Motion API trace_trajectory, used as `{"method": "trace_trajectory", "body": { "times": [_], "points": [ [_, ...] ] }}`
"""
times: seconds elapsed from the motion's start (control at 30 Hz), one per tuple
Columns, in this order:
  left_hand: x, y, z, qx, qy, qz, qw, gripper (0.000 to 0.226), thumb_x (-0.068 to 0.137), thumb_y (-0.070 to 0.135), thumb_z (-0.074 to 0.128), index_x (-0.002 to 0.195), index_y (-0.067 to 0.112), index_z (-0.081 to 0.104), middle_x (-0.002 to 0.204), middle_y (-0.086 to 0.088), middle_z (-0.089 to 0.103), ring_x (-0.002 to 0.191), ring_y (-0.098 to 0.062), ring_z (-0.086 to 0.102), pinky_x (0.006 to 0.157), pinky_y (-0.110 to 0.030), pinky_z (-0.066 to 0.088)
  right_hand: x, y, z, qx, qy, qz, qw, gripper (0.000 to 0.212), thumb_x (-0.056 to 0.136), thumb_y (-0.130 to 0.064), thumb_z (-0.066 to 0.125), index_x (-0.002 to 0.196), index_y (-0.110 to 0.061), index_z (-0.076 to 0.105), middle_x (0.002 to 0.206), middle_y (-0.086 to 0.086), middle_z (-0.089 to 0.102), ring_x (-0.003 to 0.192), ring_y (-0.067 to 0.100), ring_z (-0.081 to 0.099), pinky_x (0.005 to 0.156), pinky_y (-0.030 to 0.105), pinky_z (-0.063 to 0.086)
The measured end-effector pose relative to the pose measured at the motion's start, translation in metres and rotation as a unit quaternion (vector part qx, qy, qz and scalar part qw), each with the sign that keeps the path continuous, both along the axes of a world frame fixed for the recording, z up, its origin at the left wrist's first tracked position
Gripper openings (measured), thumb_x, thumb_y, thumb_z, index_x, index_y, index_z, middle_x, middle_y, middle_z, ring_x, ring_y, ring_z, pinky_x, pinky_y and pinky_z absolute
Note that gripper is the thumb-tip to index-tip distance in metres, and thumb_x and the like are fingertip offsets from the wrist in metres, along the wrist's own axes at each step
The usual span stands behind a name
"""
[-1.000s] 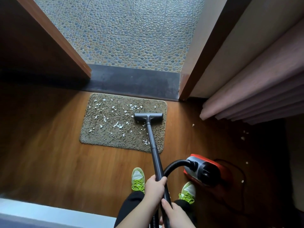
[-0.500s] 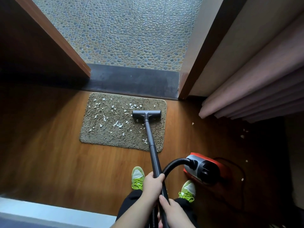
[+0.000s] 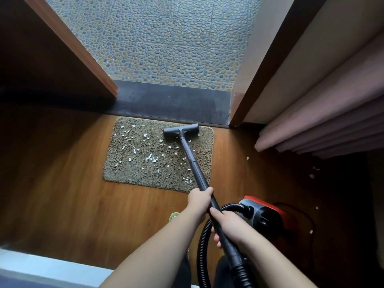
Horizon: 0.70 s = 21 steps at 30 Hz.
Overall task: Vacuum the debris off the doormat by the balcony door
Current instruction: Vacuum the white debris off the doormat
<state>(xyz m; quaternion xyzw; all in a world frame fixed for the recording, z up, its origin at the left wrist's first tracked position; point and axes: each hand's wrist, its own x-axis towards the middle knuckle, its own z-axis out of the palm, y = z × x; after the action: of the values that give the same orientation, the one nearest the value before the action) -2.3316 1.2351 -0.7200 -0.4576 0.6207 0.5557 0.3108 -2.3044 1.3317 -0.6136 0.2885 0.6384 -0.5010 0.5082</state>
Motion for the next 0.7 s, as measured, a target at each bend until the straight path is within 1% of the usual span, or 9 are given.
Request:
{"method": "trace_trajectory", "body": {
  "times": [0.13, 0.17, 0.27, 0.37, 0.43, 0.5, 0.53, 0.6, 0.7],
  "points": [
    [-0.006, 0.005, 0.018, 0.037, -0.015, 0.040, 0.998, 0.019, 0.080, 0.020, 0.067, 0.088, 0.005, 0.061, 0.079, -0.016, 0.065, 0.065, -0.031, 0.067, 0.053, -0.033, 0.056, -0.011, 0.018, -0.002, -0.007, -0.009, 0.034, 0.999, 0.032, 0.101, -0.035, 0.043, 0.091, -0.006, 0.049, 0.069, 0.010, 0.055, 0.040, 0.017, 0.050, 0.040, 0.025, 0.044],
    [-0.005, 0.006, 0.019, 0.040, -0.021, 0.046, 0.998, 0.019, 0.081, 0.020, 0.068, 0.088, 0.004, 0.061, 0.079, -0.016, 0.065, 0.066, -0.031, 0.067, 0.055, -0.034, 0.057, -0.012, 0.022, -0.003, -0.005, -0.010, 0.050, 0.999, 0.033, 0.101, -0.037, 0.043, 0.090, -0.006, 0.049, 0.069, 0.010, 0.056, 0.042, 0.019, 0.050, 0.042, 0.026, 0.044],
    [0.000, 0.011, 0.010, 0.033, -0.027, 0.037, 0.998, 0.034, 0.070, 0.032, 0.069, 0.090, 0.005, 0.063, 0.083, -0.016, 0.069, 0.078, -0.035, 0.071, 0.073, -0.047, 0.061, -0.012, 0.029, -0.006, 0.002, -0.009, 0.085, 0.996, 0.034, 0.101, -0.038, 0.043, 0.088, -0.006, 0.049, 0.067, 0.010, 0.056, 0.043, 0.021, 0.051, 0.043, 0.028, 0.046],
    [0.003, 0.017, 0.005, 0.032, -0.026, 0.040, 0.998, 0.029, 0.077, 0.030, 0.068, 0.092, 0.006, 0.062, 0.089, -0.016, 0.069, 0.080, -0.034, 0.071, 0.074, -0.044, 0.061, -0.010, 0.035, -0.008, 0.008, -0.010, 0.092, 0.996, 0.035, 0.101, -0.038, 0.042, 0.089, -0.006, 0.050, 0.067, 0.011, 0.057, 0.045, 0.022, 0.052, 0.045, 0.029, 0.047],
    [0.004, 0.022, 0.007, 0.029, -0.027, 0.037, 0.999, 0.025, 0.081, 0.028, 0.067, 0.092, 0.006, 0.062, 0.090, -0.014, 0.069, 0.080, -0.031, 0.070, 0.068, -0.037, 0.060, -0.008, 0.040, -0.008, 0.010, -0.012, 0.089, 0.996, 0.034, 0.101, -0.037, 0.043, 0.089, -0.006, 0.049, 0.067, 0.011, 0.056, 0.045, 0.022, 0.051, 0.045, 0.028, 0.046],
    [0.008, 0.029, 0.009, 0.028, -0.025, 0.041, 0.998, 0.020, 0.083, 0.027, 0.066, 0.089, 0.008, 0.061, 0.087, -0.012, 0.068, 0.076, -0.027, 0.068, 0.057, -0.026, 0.053, -0.006, 0.047, -0.007, 0.011, -0.013, 0.088, 0.996, 0.033, 0.101, -0.036, 0.043, 0.089, -0.006, 0.048, 0.068, 0.011, 0.056, 0.043, 0.020, 0.051, 0.043, 0.027, 0.045],
    [0.011, 0.033, 0.010, 0.028, -0.025, 0.041, 0.998, 0.019, 0.083, 0.027, 0.065, 0.087, 0.009, 0.061, 0.085, -0.011, 0.068, 0.074, -0.027, 0.067, 0.056, -0.025, 0.051, -0.004, 0.051, -0.006, 0.012, -0.013, 0.092, 0.996, 0.034, 0.101, -0.036, 0.043, 0.089, -0.005, 0.048, 0.067, 0.011, 0.056, 0.042, 0.020, 0.051, 0.042, 0.027, 0.045],
    [0.017, 0.043, 0.012, 0.034, -0.028, 0.044, 0.998, 0.020, 0.080, 0.028, 0.065, 0.086, 0.009, 0.063, 0.083, -0.010, 0.068, 0.074, -0.027, 0.068, 0.059, -0.028, 0.054, 0.001, 0.060, -0.004, 0.018, -0.015, 0.102, 0.995, 0.035, 0.101, -0.037, 0.043, 0.090, -0.004, 0.049, 0.065, 0.010, 0.055, 0.041, 0.021, 0.051, 0.041, 0.027, 0.045],
    [0.025, 0.059, 0.015, 0.053, -0.033, 0.046, 0.997, 0.026, 0.078, 0.031, 0.065, 0.090, 0.008, 0.064, 0.085, -0.011, 0.070, 0.080, -0.030, 0.071, 0.071, -0.038, 0.059, 0.007, 0.076, -0.001, 0.025, -0.021, 0.101, 0.994, 0.036, 0.100, -0.038, 0.044, 0.090, -0.004, 0.048, 0.064, 0.010, 0.055, 0.041, 0.020, 0.050, 0.041, 0.027, 0.045]
  ]
}}
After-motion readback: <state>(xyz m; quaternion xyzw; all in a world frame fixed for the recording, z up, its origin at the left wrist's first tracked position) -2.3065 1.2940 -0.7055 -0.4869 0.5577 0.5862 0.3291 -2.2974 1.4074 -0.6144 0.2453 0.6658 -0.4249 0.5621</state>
